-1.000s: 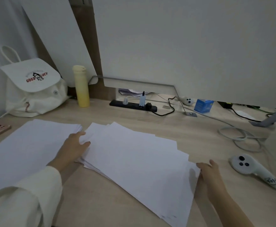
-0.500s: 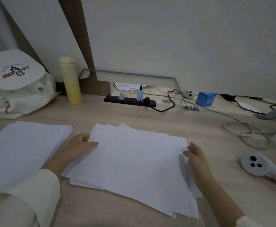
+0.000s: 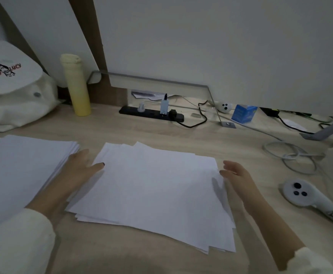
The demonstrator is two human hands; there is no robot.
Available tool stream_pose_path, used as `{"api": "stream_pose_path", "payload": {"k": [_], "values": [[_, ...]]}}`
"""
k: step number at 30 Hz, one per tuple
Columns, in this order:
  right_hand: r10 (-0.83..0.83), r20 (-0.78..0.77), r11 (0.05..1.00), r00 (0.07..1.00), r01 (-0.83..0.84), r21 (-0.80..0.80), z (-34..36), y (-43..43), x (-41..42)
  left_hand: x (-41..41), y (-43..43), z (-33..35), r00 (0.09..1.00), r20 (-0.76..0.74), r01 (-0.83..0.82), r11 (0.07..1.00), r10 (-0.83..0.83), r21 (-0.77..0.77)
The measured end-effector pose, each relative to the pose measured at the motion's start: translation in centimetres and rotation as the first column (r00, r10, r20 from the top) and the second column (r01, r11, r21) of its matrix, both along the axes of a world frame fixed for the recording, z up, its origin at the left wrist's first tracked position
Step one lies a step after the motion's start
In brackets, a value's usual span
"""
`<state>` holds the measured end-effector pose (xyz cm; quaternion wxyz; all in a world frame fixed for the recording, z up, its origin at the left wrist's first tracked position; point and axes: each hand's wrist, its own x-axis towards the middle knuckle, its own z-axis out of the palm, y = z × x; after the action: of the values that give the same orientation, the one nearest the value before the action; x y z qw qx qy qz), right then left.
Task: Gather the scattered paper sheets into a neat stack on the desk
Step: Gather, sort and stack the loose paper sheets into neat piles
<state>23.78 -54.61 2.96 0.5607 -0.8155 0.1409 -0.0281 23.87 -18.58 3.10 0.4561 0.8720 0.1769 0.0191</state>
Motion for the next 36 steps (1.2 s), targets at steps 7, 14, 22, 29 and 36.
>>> {"api": "stream_pose_path", "payload": {"k": [7,14,22,29,36], "values": [[0.415,-0.151,0.792,0.897,-0.438,-0.426,1.1,7.0,6.8,-8.4,-4.2,-2.1,0.749,-0.207,0.649,0.634,-0.63,0.419],[0.349,-0.375,0.494,0.859,-0.508,-0.706,0.7,6.7,7.3,-8.1,-3.1,-4.7,0.913,0.019,0.322,0.749,-0.408,0.579],[0.258,-0.405,0.787,0.877,-0.433,-0.439,0.9,4.3,4.1,-9.0,-5.1,-3.7,0.996,0.094,0.041,0.858,0.008,-0.513],[0.297,-0.506,0.891,0.81,-0.426,-0.159,1.7,4.7,1.5,-9.4,-4.3,-1.9,0.988,0.071,-0.024,0.588,0.138,-0.809],[0.618,-0.407,0.784,0.672,-0.485,0.388,1.4,3.6,-1.2,-9.0,-3.2,-0.9,0.991,-0.09,-0.127,0.539,0.094,-0.833]]}}
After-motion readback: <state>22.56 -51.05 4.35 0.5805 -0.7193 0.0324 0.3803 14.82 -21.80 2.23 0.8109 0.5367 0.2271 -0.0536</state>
